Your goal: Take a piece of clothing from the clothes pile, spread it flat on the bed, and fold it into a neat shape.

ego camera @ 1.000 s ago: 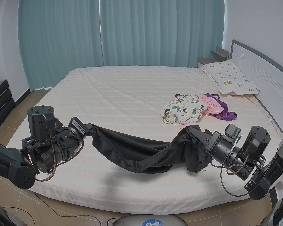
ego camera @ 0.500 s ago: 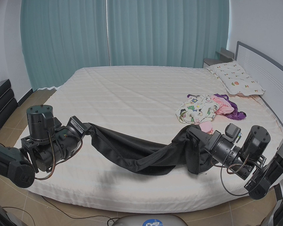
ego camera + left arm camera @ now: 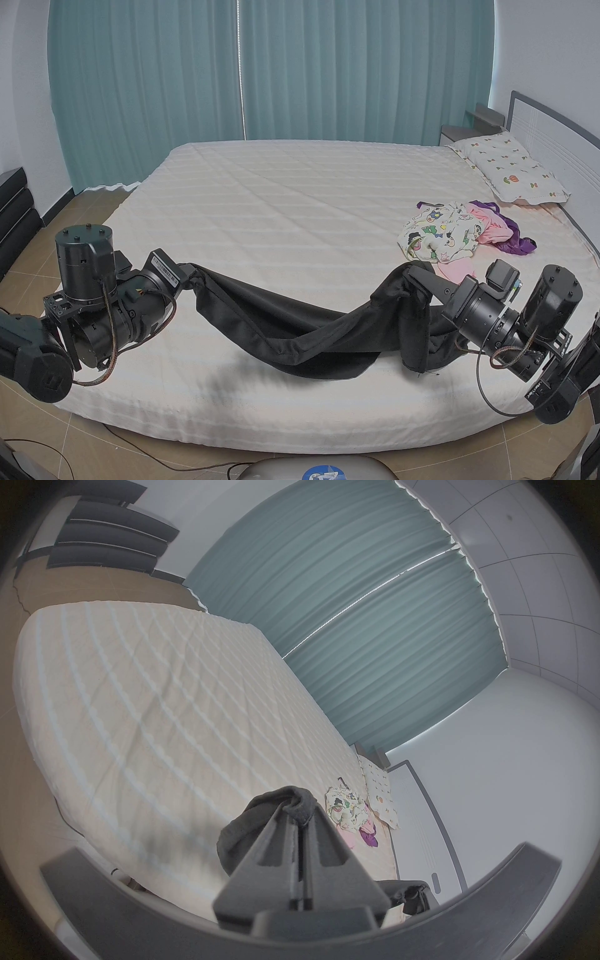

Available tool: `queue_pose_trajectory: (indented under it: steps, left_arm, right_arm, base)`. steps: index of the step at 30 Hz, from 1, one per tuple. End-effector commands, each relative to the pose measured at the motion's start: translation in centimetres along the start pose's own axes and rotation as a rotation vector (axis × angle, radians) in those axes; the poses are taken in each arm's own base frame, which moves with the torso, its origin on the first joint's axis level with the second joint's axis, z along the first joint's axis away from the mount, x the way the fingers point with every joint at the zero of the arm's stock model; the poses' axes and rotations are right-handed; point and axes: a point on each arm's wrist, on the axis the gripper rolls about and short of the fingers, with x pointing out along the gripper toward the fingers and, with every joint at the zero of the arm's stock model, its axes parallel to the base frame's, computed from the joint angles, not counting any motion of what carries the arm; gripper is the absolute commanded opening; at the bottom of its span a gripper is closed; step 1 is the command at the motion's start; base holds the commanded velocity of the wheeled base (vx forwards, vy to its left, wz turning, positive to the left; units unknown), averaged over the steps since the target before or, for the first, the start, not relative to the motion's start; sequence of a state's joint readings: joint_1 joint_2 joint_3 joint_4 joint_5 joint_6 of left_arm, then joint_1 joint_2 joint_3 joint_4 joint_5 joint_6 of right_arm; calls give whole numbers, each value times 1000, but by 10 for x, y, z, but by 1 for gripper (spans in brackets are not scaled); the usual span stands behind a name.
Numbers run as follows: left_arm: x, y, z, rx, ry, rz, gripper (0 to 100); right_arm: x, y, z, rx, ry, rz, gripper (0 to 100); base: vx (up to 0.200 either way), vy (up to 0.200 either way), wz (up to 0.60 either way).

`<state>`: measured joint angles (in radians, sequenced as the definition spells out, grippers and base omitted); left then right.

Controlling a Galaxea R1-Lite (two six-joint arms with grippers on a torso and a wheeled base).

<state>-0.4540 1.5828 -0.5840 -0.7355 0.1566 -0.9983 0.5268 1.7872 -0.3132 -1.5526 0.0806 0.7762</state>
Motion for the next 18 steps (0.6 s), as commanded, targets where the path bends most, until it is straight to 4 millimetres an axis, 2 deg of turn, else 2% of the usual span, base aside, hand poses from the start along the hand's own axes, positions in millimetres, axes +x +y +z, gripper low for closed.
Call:
queue_pose_trajectory:
  steps: [1, 5, 8, 11, 15, 17, 18]
  left_arm:
    - [-14, -6, -2, 3, 10, -36, 0]
    - [-30, -15, -2, 2, 18, -77, 0]
    - [-45, -22, 0, -1, 25, -117, 0]
    - [-58, -31, 4, -6, 9, -167, 0]
    - [-75, -42, 16, -19, -38, -233, 0]
    - [-77, -45, 18, -22, -44, -242, 0]
    - [-84, -54, 28, -27, -60, -260, 0]
  right_arm:
    - [-22, 15, 5, -3, -13, 50, 0]
    - [-46, 30, 4, -1, -5, 103, 0]
    - [-67, 51, 8, -20, -22, 197, 0]
    - [-78, 64, 13, -51, -34, 251, 0]
    - [-91, 95, 38, -80, -100, 350, 0]
    - [-93, 100, 44, -79, -112, 358, 0]
    - [-92, 118, 64, -77, -148, 363, 0]
  base:
    - [-200, 0, 0]
    - [-200, 0, 0]
    - [-200, 0, 0]
    - [-200, 0, 0]
    - [0, 0, 0]
    - [0, 0, 0]
    - [0, 0, 0]
